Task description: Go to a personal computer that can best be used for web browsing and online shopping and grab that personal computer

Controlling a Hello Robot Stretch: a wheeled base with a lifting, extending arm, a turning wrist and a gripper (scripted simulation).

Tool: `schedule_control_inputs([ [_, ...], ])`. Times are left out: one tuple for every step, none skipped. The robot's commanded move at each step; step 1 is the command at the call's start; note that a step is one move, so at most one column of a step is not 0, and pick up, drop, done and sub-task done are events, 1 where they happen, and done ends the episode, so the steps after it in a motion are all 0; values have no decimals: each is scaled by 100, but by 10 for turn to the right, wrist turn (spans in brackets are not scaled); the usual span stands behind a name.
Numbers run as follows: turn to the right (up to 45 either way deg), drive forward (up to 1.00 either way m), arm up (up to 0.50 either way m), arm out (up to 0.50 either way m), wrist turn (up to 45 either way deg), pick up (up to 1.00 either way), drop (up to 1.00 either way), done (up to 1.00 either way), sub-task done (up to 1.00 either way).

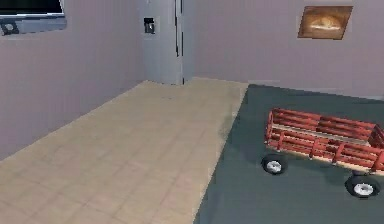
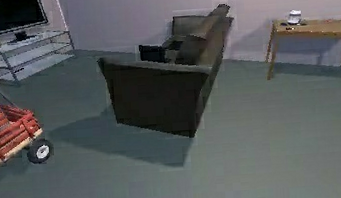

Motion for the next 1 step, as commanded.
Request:
schedule_control_inputs([
  [0,100,0,0,0,0,0,0,0],
])
